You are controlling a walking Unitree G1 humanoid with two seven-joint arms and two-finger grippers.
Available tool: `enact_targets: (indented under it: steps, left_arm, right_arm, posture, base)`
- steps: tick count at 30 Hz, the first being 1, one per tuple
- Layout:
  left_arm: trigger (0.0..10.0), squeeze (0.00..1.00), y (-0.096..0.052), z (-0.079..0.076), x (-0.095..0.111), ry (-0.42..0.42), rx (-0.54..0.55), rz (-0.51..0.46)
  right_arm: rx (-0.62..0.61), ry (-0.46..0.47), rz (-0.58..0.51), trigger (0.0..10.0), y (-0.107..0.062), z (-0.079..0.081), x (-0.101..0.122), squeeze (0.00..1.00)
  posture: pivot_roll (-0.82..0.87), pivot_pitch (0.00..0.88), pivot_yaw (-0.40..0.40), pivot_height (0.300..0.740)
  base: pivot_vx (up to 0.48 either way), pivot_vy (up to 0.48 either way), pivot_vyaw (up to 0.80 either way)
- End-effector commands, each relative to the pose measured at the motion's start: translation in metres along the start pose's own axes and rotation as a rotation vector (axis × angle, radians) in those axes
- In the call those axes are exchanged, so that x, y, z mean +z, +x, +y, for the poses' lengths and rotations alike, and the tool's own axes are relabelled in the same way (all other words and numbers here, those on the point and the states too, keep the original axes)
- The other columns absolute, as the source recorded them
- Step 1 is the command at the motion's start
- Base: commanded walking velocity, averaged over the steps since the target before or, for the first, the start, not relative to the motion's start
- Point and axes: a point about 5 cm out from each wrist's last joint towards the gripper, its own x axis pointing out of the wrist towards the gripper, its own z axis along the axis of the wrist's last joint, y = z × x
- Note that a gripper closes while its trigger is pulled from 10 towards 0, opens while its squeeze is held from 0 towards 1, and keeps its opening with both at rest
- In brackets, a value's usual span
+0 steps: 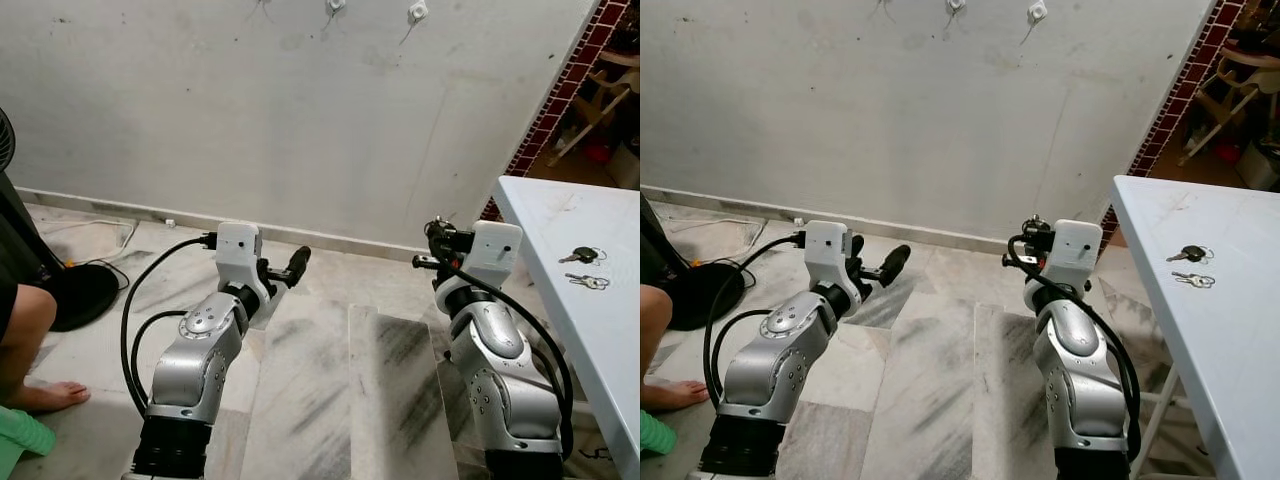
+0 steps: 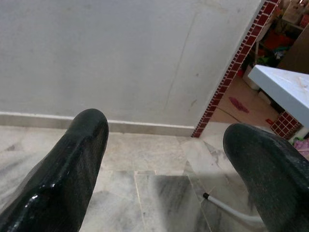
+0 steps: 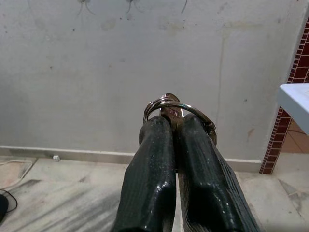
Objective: Hang keys on a hook
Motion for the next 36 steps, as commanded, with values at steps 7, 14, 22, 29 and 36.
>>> enact_targets:
  steps: [7, 14, 22, 29, 36]
  left_arm:
    - [10.0, 0.00, 0.0019, -0.0042, 0.0055, 0.006, -0.021, -0.023]
    - [10.0, 0.00, 0.0019, -0.0045, 0.0051, 0.006, -0.021, -0.022]
    - [10.0, 0.00, 0.0012, -0.0037, 0.0037, 0.004, -0.018, -0.017]
    - [10.0, 0.00, 0.0008, -0.0058, 0.0014, -0.001, -0.023, -0.011]
    - [10.0, 0.00, 0.0016, -0.0071, 0.0016, -0.003, -0.027, -0.010]
  right_arm:
    - [0.009, -0.013, -0.013, 10.0, 0.0022, -0.0002, 0.0017, 0.00]
    - [0.011, -0.020, -0.018, 10.0, 0.0041, 0.0000, 0.0021, 0.00]
    - [-0.002, -0.016, -0.026, 10.0, 0.0046, -0.0002, 0.0027, 0.00]
    - [-0.008, -0.024, -0.022, 10.0, 0.0043, -0.0016, 0.0011, 0.00]
    - [-0.010, -0.022, -0.013, 10.0, 0.0043, -0.0020, -0.0002, 0.00]
  posture:
    - [0.12, 0.000, -0.098, 0.740]
    - [0.12, 0.000, -0.102, 0.740]
    - [0.12, 0.000, -0.101, 0.740]
    - [0.12, 0.000, -0.101, 0.740]
    - [0.11, 0.000, -0.100, 0.740]
  base:
    - [0.353, 0.000, 0.00]
    - [0.406, 0.000, 0.00]
    - [0.419, 0.000, 0.00]
    - [0.417, 0.000, 0.00]
    - [0.419, 0.000, 0.00]
